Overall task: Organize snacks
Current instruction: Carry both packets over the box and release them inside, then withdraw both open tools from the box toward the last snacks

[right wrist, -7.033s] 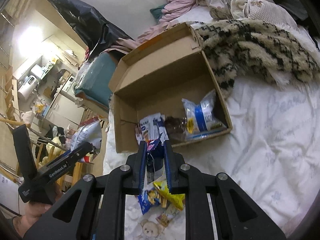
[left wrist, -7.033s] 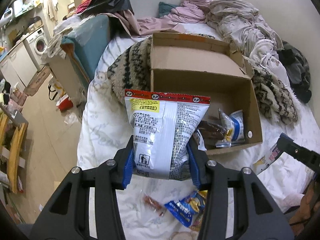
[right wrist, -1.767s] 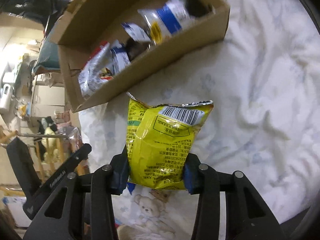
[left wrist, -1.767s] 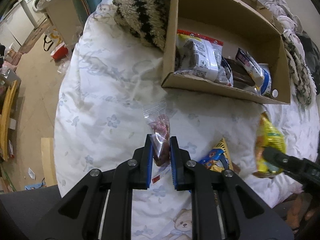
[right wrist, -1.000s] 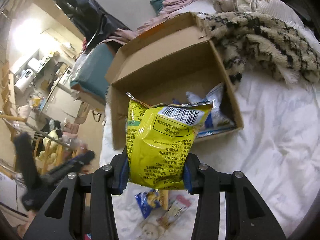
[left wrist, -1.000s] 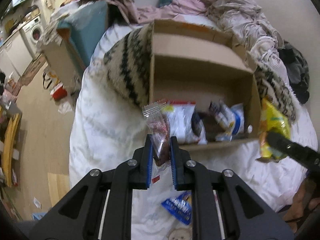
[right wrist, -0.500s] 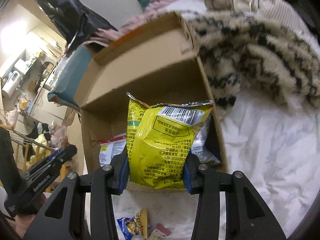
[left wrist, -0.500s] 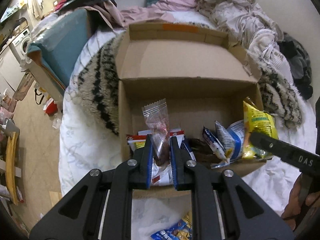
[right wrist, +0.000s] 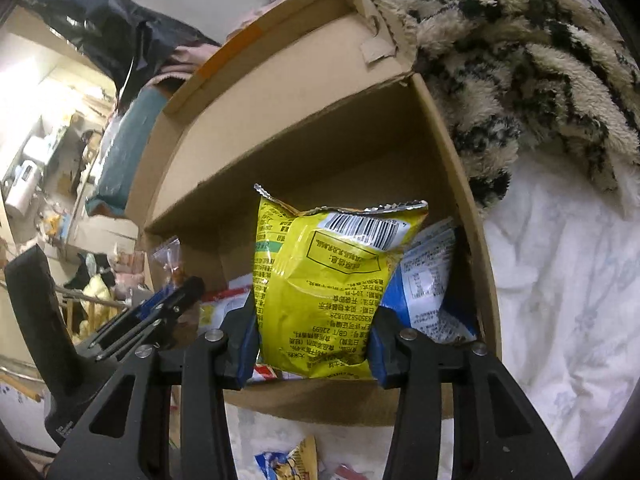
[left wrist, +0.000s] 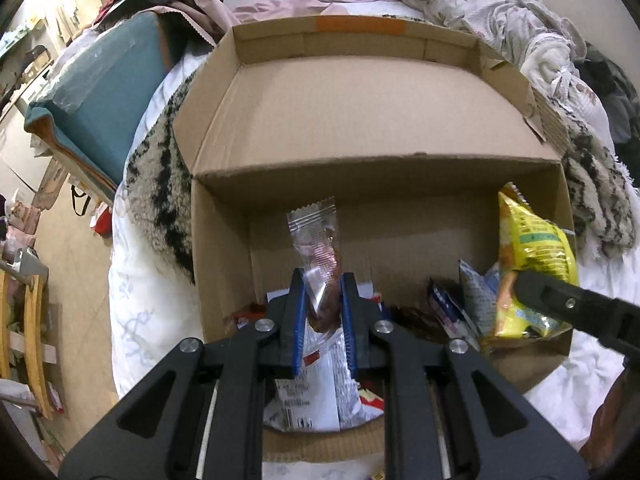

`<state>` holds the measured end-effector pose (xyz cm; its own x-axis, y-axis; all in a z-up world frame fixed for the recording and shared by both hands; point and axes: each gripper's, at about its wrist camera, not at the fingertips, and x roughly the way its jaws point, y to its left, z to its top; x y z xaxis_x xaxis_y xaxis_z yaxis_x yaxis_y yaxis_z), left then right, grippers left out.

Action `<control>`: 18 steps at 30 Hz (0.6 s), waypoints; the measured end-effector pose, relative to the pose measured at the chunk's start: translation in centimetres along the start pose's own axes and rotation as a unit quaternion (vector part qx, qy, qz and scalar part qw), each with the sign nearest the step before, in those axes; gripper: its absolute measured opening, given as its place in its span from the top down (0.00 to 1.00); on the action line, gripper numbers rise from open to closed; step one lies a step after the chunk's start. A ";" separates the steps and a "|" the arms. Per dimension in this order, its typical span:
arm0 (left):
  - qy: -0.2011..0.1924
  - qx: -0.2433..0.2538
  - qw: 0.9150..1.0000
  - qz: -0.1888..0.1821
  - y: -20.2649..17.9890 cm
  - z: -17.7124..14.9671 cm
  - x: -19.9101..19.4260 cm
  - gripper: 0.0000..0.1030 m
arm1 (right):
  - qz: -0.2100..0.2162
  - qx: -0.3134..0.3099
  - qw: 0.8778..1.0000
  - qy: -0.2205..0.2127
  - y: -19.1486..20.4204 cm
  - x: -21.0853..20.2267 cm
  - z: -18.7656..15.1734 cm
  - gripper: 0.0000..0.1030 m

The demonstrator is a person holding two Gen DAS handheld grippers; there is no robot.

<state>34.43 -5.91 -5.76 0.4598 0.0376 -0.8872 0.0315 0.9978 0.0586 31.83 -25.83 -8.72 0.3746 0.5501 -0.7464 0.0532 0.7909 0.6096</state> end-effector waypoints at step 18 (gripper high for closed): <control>-0.038 -0.012 0.999 0.009 1.4 -0.5 -3.5 0.14 | -0.030 -0.050 0.997 -0.044 1.7 -2.3 -0.2 0.17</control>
<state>32.44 -4.61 -2.75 0.5258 0.0531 -0.8490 0.0011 0.9980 0.0631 30.92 -25.65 -6.01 0.4540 0.4793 -0.7511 -0.0133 0.8466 0.5321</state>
